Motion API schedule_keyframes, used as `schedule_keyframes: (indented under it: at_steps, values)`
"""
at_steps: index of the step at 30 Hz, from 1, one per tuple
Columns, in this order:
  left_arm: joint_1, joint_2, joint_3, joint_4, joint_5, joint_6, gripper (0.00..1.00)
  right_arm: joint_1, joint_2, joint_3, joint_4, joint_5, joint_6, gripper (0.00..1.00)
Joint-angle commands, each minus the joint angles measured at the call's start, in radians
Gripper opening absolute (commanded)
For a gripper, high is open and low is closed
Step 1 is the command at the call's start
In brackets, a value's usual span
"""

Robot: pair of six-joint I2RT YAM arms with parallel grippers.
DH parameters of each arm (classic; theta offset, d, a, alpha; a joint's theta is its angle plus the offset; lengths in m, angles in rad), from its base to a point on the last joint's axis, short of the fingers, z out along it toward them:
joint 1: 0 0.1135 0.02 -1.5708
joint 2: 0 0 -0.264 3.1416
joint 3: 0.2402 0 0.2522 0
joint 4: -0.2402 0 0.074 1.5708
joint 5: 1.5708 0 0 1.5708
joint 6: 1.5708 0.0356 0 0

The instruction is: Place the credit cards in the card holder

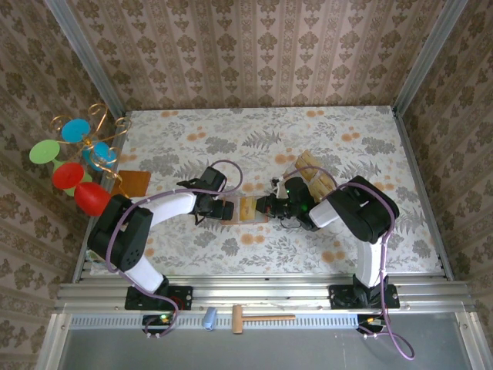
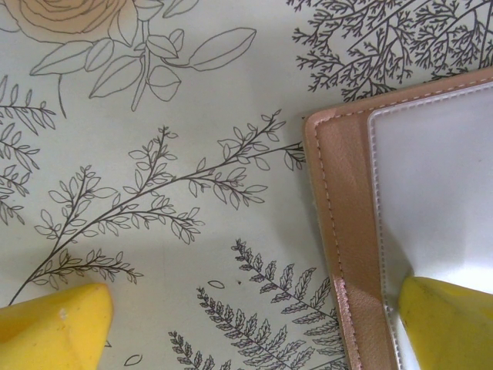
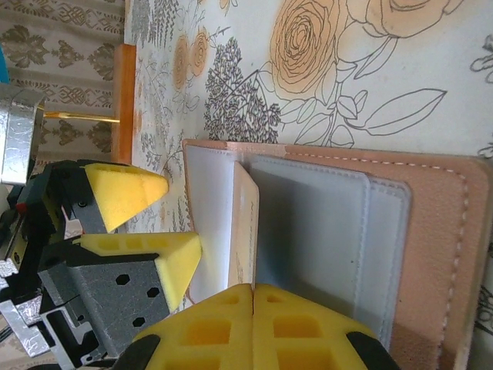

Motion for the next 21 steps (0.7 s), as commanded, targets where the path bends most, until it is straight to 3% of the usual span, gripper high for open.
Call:
schedule_keyframes:
  at_steps: [1, 21]
  values:
    - [0.021, 0.031, -0.034, -0.044, -0.050, 0.006, 0.96, 0.013, 0.037, -0.004, -0.011, -0.016, 0.007, 0.00]
    - [0.021, 0.037, -0.037, -0.036, -0.047, 0.006, 0.96, 0.013, 0.060, 0.014, -0.020, -0.019, 0.014, 0.00]
